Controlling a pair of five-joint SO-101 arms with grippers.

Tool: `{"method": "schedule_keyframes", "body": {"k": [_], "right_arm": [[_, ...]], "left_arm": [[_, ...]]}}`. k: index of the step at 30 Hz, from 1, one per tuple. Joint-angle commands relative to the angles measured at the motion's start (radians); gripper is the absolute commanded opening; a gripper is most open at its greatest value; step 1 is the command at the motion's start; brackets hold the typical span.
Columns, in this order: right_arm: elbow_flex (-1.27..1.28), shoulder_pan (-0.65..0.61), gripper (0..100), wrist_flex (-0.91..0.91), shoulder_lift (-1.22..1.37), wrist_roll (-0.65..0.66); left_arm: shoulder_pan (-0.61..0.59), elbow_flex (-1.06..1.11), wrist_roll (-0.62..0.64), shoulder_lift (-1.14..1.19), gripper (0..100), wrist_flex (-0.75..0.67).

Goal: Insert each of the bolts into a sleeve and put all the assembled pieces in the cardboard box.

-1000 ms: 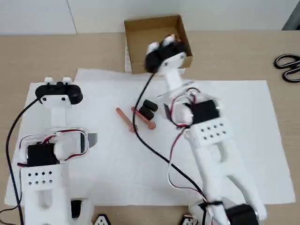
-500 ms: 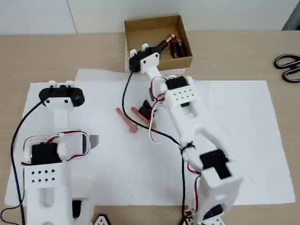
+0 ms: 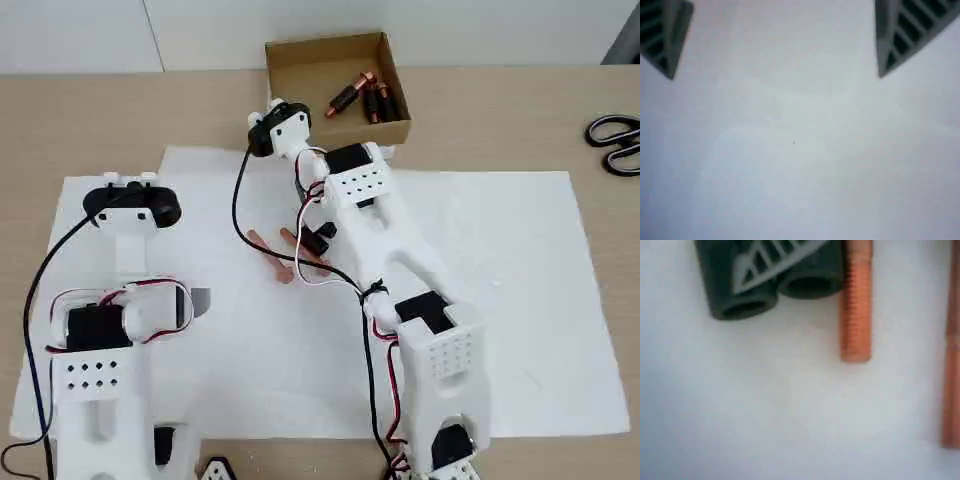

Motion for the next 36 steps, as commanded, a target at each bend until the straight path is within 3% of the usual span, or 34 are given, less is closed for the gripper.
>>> {"method": "schedule_keyframes", "body": {"k": [1,36], "right_arm": [[-0.055,-0.007,17.3,0.027,-0.007,0.005],[-0.069,0.002,17.2,0.047,0.119,0.003]], "left_arm": [[-0.002,-0.004,0.008,-0.005,24,-0.018],[-0.002,-0.004,0.008,-0.005,24,-0.018]]}}
